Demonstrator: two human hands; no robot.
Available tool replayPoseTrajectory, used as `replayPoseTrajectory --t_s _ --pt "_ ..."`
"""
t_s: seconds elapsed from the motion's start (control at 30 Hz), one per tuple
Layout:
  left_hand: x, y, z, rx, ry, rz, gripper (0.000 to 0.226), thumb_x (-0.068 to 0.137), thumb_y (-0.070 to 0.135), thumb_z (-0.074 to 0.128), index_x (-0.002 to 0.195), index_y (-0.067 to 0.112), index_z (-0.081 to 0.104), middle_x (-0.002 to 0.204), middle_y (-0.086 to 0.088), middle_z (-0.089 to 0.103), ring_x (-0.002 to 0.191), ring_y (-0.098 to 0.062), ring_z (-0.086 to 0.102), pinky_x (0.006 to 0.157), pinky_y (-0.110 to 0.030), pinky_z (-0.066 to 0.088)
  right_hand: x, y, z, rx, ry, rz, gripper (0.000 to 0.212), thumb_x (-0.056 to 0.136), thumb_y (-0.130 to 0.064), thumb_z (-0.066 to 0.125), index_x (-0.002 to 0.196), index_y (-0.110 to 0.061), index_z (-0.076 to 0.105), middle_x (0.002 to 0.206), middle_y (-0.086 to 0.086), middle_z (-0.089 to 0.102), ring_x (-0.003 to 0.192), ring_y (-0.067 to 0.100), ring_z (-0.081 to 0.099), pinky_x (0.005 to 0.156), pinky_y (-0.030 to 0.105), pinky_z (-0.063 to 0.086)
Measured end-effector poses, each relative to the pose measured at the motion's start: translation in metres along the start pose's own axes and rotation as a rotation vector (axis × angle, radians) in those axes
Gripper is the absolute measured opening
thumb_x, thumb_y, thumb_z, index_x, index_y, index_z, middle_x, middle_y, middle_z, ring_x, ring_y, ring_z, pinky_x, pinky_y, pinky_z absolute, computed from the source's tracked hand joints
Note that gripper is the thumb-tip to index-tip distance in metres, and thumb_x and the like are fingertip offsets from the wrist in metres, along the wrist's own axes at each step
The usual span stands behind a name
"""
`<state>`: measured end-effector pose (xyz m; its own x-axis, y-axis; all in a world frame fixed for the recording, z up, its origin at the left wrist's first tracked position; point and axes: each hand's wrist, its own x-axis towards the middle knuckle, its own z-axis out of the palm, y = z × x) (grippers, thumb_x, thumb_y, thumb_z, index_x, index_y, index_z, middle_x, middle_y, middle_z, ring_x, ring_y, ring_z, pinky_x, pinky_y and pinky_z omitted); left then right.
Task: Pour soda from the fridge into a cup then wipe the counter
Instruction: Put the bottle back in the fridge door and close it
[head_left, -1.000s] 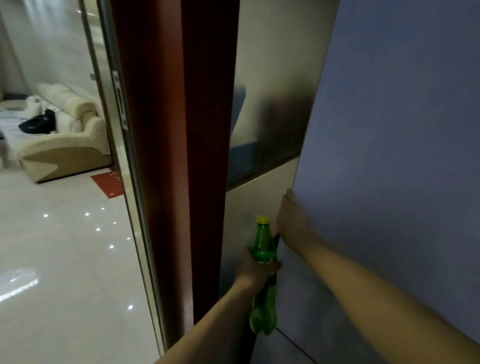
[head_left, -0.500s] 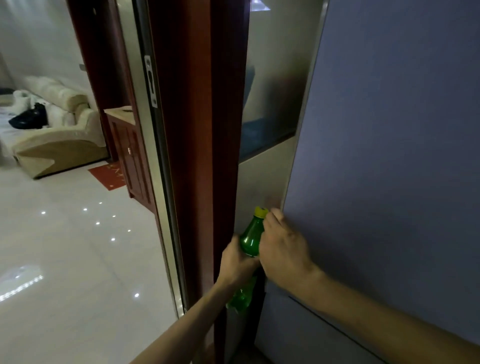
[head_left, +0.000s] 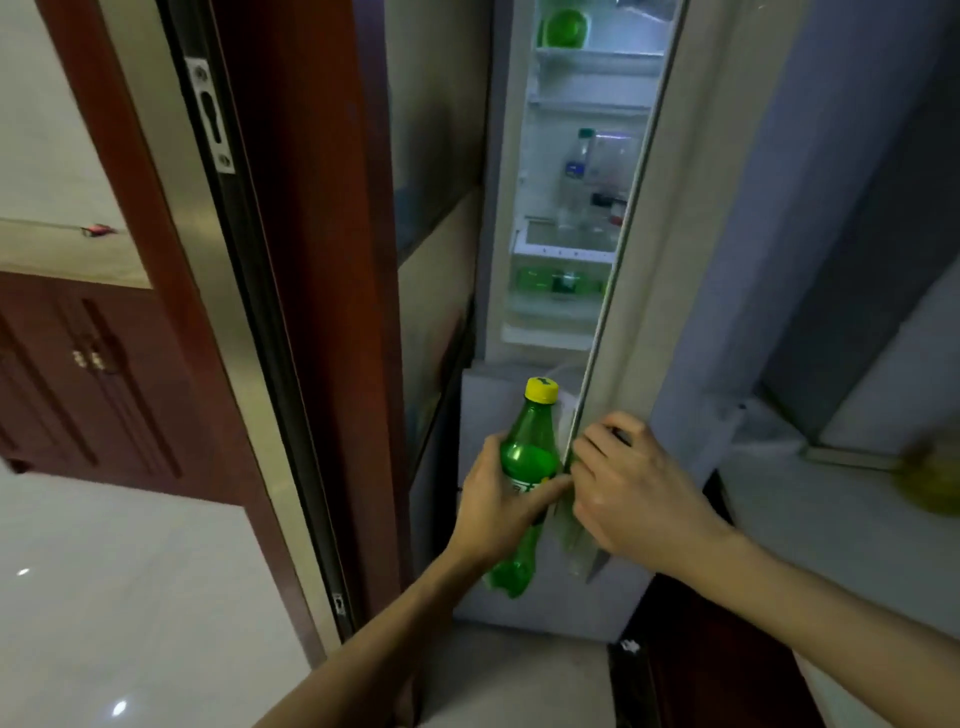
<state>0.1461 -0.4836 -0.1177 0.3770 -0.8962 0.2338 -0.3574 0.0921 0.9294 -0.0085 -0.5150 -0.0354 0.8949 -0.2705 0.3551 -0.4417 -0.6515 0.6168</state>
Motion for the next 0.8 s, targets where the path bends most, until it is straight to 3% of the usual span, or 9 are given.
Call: replayPoseTrajectory --t_s 0.2,0.37,0.47,0.53,0.6,0.7,0.8 --pt "-0.017 0.035 0.013 -0.047 -0.099 0.086 0.059 0.069 0.053 0.078 0.112 0.022 0.053 0.107 0.002 0.057 0.103 -0.014 0.057 0.087 -0.031 0.05 -0.046 0.002 -0.036 -0.056 -0.161 0.076 0.018 0.08 -0.021 0.058 0.071 -0.007 0.065 0.068 0.009 0.054 0.074 0.03 0.051 0.079 0.045 0.038" --pt "-0.017 0.072 0.023 -0.085 -0.146 0.173 0.066 0.067 0.07 0.061 0.11 0.021 0.053 0.105 0.003 0.05 0.106 -0.015 0.052 0.094 -0.04 0.049 -0.058 0.022 -0.068 -0.062 -0.149 0.223 0.018 0.083 -0.019 0.052 0.071 -0.01 0.061 0.071 0.009 0.052 0.072 0.029 0.048 0.07 0.043 0.04" --pt "-0.009 0.103 0.025 -0.126 -0.192 0.199 0.058 0.071 0.074 0.054 0.107 0.029 0.047 0.107 0.001 0.05 0.108 -0.018 0.052 0.096 -0.045 0.048 -0.049 0.053 -0.091 -0.008 -0.077 0.371 0.017 0.082 -0.021 0.049 0.083 -0.01 0.062 0.087 0.011 0.057 0.087 0.031 0.051 0.078 0.042 0.041" --pt "-0.003 0.128 0.024 -0.16 -0.228 0.221 0.05 0.071 0.076 0.054 0.102 0.038 0.043 0.11 0.0 0.05 0.112 -0.02 0.051 0.098 -0.046 0.047 -0.039 0.076 -0.105 0.018 0.002 0.48 0.028 0.079 -0.019 0.05 0.101 -0.006 0.062 0.111 0.015 0.059 0.105 0.033 0.052 0.091 0.043 0.044" --pt "0.002 0.158 0.025 -0.172 -0.262 0.274 0.046 0.073 0.07 0.057 0.104 0.041 0.04 0.115 0.0 0.047 0.118 -0.019 0.047 0.103 -0.043 0.043 -0.029 0.099 -0.116 0.027 0.064 0.588 0.052 0.075 -0.017 0.054 0.125 -0.002 0.053 0.136 0.02 0.047 0.124 0.035 0.043 0.104 0.044 0.039" --pt "0.007 0.202 0.026 -0.151 -0.238 0.348 0.056 0.081 0.05 0.069 0.124 0.023 0.043 0.118 -0.001 0.044 0.121 -0.018 0.042 0.103 -0.035 0.039 -0.017 0.125 -0.132 0.019 0.005 0.704 0.075 0.075 -0.019 0.059 0.143 -0.002 0.034 0.154 0.019 0.024 0.139 0.035 0.025 0.114 0.045 0.028" --pt "0.011 0.23 0.027 -0.155 -0.163 0.413 0.061 0.078 0.037 0.075 0.129 0.017 0.046 0.118 -0.003 0.048 0.116 -0.019 0.048 0.1 -0.035 0.043 -0.018 0.138 -0.138 -0.004 -0.016 0.77 0.077 0.073 -0.03 0.053 0.143 -0.005 0.034 0.145 0.015 0.039 0.133 0.032 0.033 0.107 0.041 0.03"
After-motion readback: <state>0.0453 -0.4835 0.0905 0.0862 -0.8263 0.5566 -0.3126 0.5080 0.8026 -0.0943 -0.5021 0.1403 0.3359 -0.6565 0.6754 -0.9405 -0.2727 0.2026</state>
